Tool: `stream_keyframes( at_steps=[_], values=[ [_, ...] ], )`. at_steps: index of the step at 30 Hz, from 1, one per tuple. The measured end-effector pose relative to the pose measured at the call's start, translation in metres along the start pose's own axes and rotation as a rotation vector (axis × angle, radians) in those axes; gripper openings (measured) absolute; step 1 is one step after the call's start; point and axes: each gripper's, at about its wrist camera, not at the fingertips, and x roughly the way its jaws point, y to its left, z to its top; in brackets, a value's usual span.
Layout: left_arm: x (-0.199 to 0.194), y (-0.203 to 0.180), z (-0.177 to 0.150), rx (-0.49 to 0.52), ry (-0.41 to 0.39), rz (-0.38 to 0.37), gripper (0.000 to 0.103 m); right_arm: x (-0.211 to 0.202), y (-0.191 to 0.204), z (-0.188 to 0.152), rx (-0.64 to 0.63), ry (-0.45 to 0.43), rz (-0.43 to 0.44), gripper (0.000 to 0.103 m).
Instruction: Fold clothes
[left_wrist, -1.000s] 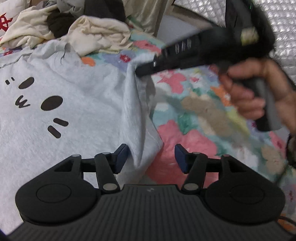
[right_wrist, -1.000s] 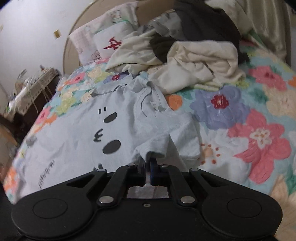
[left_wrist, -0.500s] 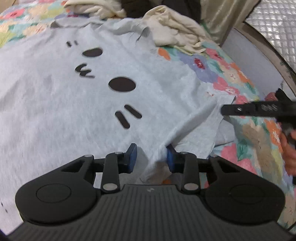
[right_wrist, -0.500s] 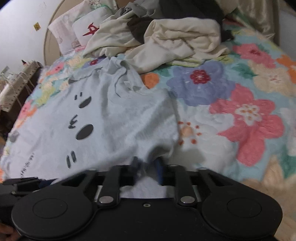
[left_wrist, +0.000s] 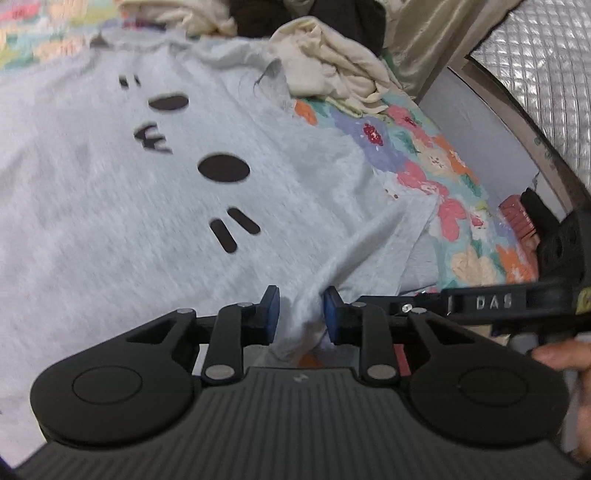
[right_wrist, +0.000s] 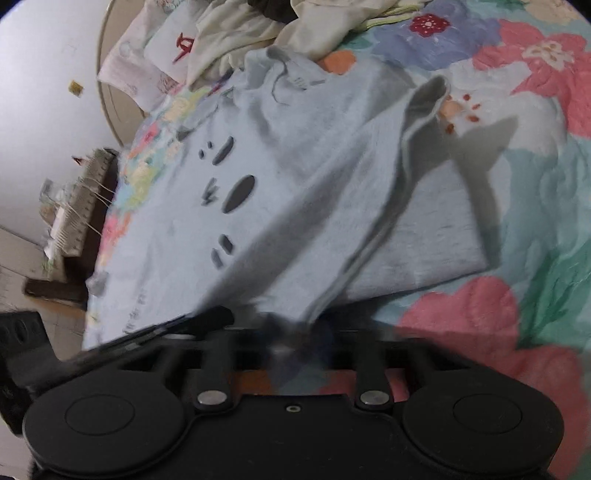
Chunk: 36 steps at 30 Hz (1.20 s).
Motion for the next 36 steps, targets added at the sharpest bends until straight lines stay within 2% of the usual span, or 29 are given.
stream_keyframes(
  at_steps=[3, 6, 7, 9, 12, 13, 14, 15, 17, 19, 20, 21, 23, 25, 29, 33, 36],
  values=[
    [-0.019, -0.009, -0.002, 0.079, -0.029, 0.007, 0.027, -0.018, 0.016, 0.003, -0.053, -0.04, 0.002, 0.007],
    [-0.032, -0.035, -0.014, 0.317, -0.072, 0.038, 0.051, -0.038, 0.03, 0.005, -0.077, -0.051, 0.043, 0.007],
    [-0.033, -0.043, -0.019, 0.394, -0.086, 0.043, 0.052, -0.043, 0.032, 0.004, -0.068, -0.049, 0.048, 0.007],
    [-0.029, -0.054, -0.028, 0.449, -0.088, 0.023, 0.052, -0.051, 0.034, 0.001, -0.038, -0.032, 0.054, 0.007],
    [-0.027, -0.068, -0.031, 0.467, -0.11, -0.027, 0.055, -0.057, 0.036, -0.008, 0.008, 0.005, 0.052, 0.007],
    [-0.026, -0.073, -0.032, 0.488, -0.129, -0.043, 0.049, -0.058, 0.035, -0.011, 0.018, 0.007, 0.06, 0.007],
    [-0.026, -0.078, -0.034, 0.511, -0.15, -0.085, 0.038, -0.06, 0.034, -0.014, 0.034, 0.003, 0.071, 0.006],
    [-0.025, -0.081, -0.036, 0.511, -0.149, -0.124, 0.019, -0.063, 0.032, -0.015, 0.052, -0.001, 0.083, 0.007],
    [-0.019, -0.083, -0.035, 0.449, -0.112, -0.167, 0.014, -0.068, 0.025, -0.016, 0.089, -0.009, 0.074, 0.009],
    [-0.017, -0.08, -0.036, 0.389, -0.08, -0.213, 0.009, -0.078, 0.012, -0.019, 0.13, -0.048, 0.033, 0.016],
    [-0.016, -0.078, -0.036, 0.37, -0.067, -0.221, 0.008, -0.084, 0.003, -0.019, 0.153, -0.077, 0.004, 0.026],
    [-0.016, -0.076, -0.036, 0.35, -0.055, -0.229, 0.008, -0.089, -0.005, -0.02, 0.176, -0.106, -0.025, 0.043],
    [-0.02, -0.069, -0.035, 0.309, -0.054, -0.251, 0.008, -0.098, -0.026, -0.021, 0.223, -0.161, -0.077, 0.053],
    [-0.023, -0.062, -0.033, 0.27, -0.056, -0.273, 0.008, -0.101, -0.05, -0.023, 0.296, -0.197, -0.099, 0.056],
    [-0.022, -0.059, -0.03, 0.248, -0.059, -0.297, 0.008, -0.09, -0.086, -0.037, 0.43, -0.284, -0.014, 0.059],
    [-0.016, -0.058, -0.028, 0.232, -0.052, -0.31, 0.008, -0.06, -0.105, -0.055, 0.538, -0.309, 0.075, 0.059],
    [-0.017, -0.06, -0.029, 0.234, -0.046, -0.315, 0.008, -0.053, -0.105, -0.05, 0.549, -0.358, 0.106, 0.06]
  ],
)
